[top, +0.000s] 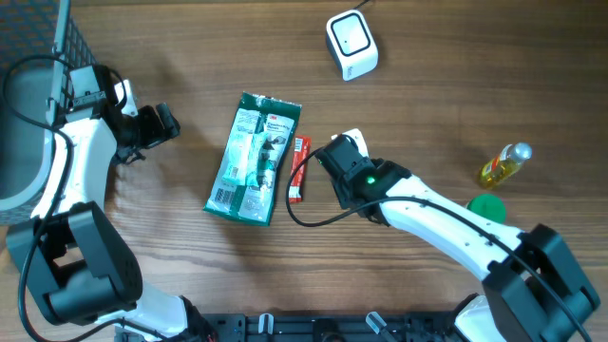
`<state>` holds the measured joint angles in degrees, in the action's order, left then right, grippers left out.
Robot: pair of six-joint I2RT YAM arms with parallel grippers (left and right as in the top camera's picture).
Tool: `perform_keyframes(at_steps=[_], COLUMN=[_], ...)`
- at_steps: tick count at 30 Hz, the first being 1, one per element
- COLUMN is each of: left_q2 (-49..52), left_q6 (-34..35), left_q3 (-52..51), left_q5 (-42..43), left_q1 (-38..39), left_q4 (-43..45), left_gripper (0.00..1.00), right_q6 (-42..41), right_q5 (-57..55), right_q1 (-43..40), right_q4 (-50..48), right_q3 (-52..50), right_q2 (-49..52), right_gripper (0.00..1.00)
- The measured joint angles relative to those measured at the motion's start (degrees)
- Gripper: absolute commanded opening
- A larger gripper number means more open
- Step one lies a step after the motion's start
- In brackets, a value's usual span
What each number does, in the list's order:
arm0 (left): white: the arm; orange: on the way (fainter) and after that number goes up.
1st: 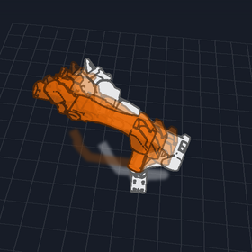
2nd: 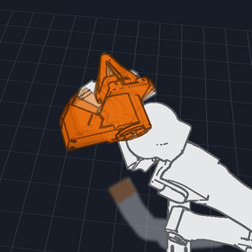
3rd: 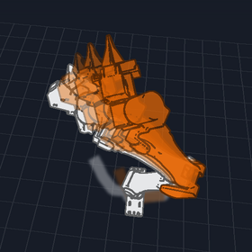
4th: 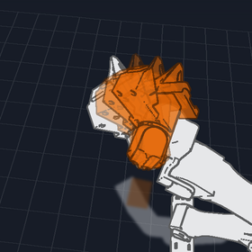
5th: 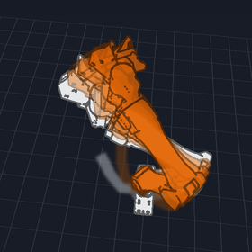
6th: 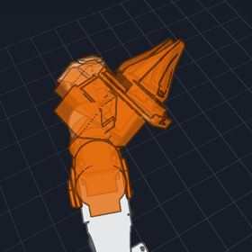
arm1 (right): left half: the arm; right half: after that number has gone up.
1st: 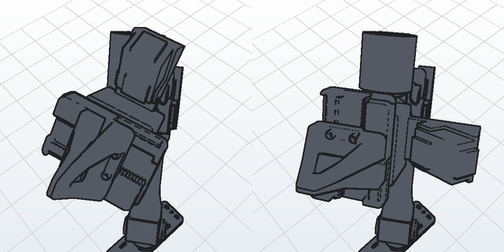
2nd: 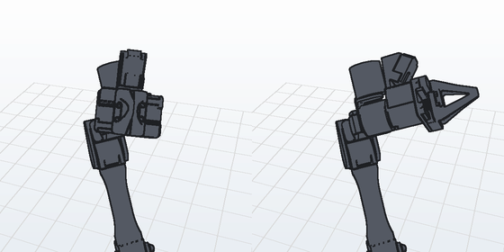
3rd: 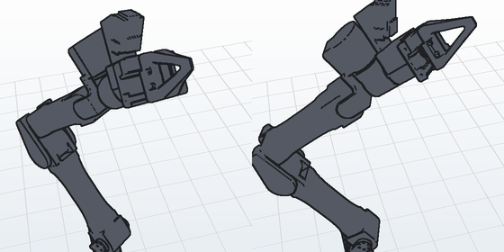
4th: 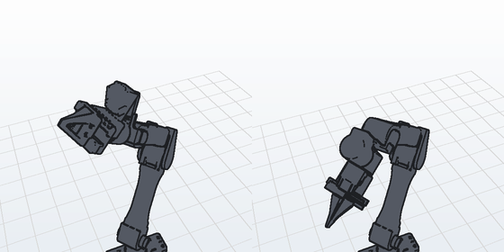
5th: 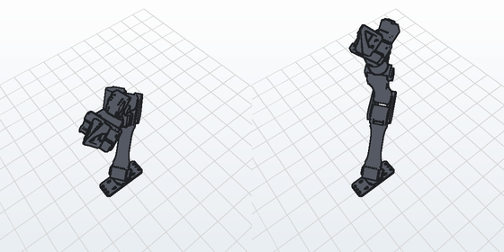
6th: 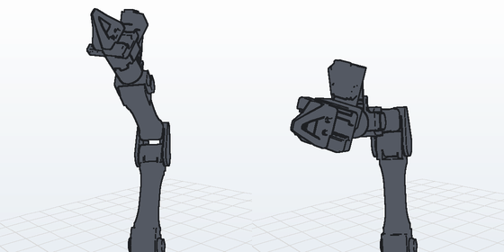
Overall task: Scan the item barcode
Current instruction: 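Lower the right gripper and grasp the red Kleenex tissue pack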
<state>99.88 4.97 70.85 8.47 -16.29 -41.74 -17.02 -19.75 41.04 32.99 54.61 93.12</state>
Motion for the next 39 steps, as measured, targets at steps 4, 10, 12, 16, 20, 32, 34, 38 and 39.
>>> perform_keyframes(at_steps=[4, 10, 12, 16, 20, 32, 34, 38, 39], left_q2=[0.0, 0.0, 0.0, 0.0, 0.0, 0.0, 0.0, 0.0, 0.0], left_q6=[0.0, 0.0, 0.0, 0.0, 0.0, 0.0, 0.0, 0.0, 0.0], left_q3=[0.0, 0.0, 0.0, 0.0, 0.0, 0.0, 0.0, 0.0, 0.0], left_q5=[0.0, 0.0, 0.0, 0.0, 0.0, 0.0, 0.0, 0.0, 0.0], left_q1=[0.0, 0.0, 0.0, 0.0, 0.0, 0.0, 0.0, 0.0, 0.0], left_q4=[0.0, 0.0, 0.0, 0.0, 0.0, 0.0, 0.0, 0.0, 0.0], left_gripper=[1.0, 1.0, 1.0, 1.0, 1.0, 1.0, 1.0, 1.0, 1.0], right_q6=[0.1, 0.2, 0.2, 0.2, 0.0, 2.2, 2.4, 2.4, 2.4], right_q5=[1.7, 2.8, 3.1, 4.2, 5.3, 31.2, 32.5, 34.3, 34.5], right_q1=[0.0, 0.0, 0.0, 0.0, -0.7, -15.3, -15.3, -15.3, -15.3], right_q4=[-1.2, -2.1, -2.2, -2.6, -2.8, -2.8, -2.8, -3.0, -3.0], right_q3=[0.0, 0.0, 0.0, 0.0, 0.0, 0.0, 0.0, 0.0, 0.0], right_q2=[0.8, 0.8, 0.8, 0.8, 0.8, 3.7, 4.7, 7.4, 7.4], right_gripper=[0.49, 0.53, 0.53, 0.56, 0.51, 0.33, 0.33, 0.27, 0.26])
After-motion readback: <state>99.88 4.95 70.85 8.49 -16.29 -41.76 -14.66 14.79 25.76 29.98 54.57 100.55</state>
